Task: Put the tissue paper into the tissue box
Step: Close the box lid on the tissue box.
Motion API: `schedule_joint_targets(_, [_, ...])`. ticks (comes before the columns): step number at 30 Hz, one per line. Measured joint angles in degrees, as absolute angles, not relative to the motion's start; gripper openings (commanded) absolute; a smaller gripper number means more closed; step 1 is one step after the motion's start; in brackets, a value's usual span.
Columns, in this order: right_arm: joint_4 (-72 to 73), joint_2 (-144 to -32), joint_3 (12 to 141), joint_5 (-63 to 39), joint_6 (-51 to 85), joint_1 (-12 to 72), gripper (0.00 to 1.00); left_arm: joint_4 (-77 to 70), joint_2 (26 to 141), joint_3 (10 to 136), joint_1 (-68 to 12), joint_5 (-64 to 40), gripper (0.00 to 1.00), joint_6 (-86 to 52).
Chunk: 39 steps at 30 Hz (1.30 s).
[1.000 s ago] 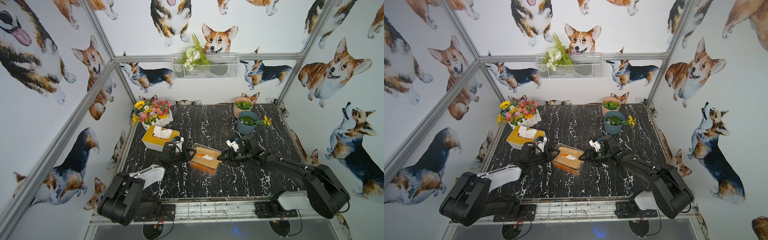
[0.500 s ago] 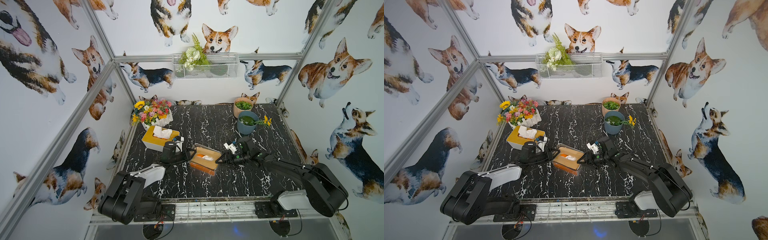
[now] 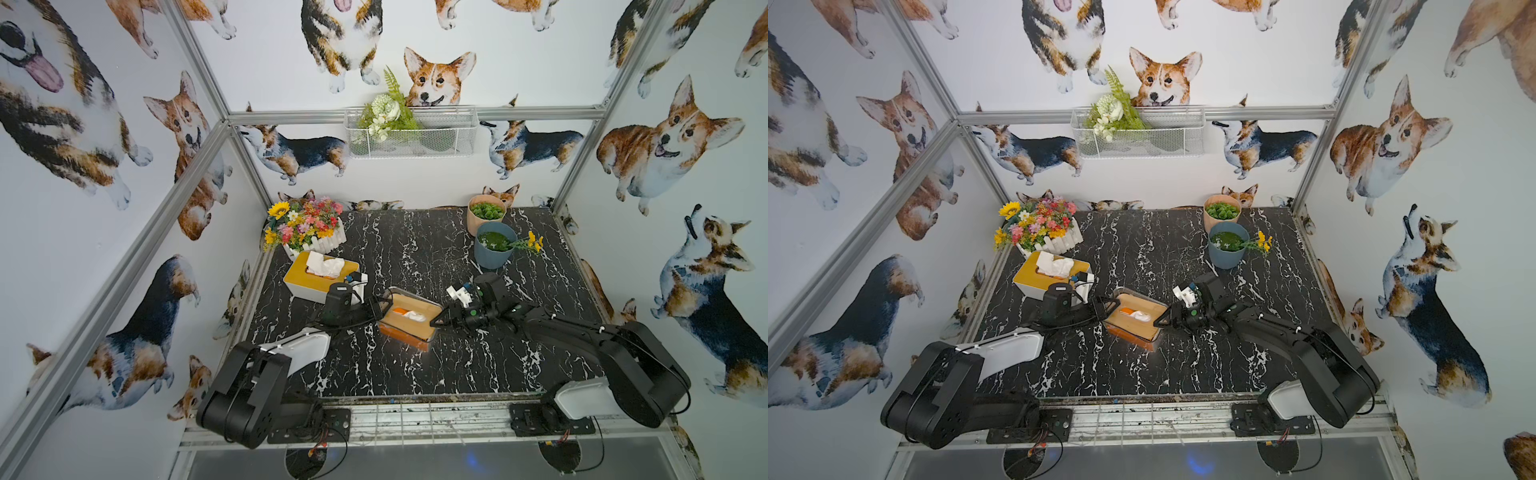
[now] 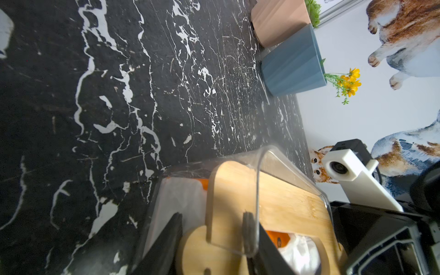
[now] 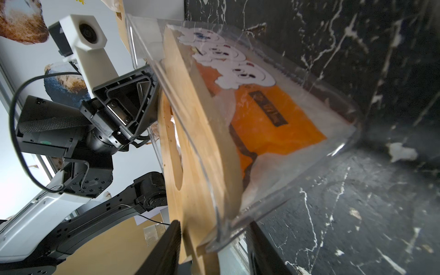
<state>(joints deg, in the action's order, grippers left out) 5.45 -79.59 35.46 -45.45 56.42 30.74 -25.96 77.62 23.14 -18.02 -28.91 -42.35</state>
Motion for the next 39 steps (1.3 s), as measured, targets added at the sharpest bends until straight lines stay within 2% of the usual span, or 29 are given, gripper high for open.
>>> schedule_joint_targets(26, [6.5,-75.0,33.1,-45.0,56.7,32.1,0.52,-26.3,77.4,22.7,-18.0,-28.8,0.46,-42.4])
schedule_joint_targets(39, [7.8,-79.4,34.0,-45.5,59.5,33.4,0.44,-26.5,77.3,22.7,-18.0,-28.3,0.46,-42.3])
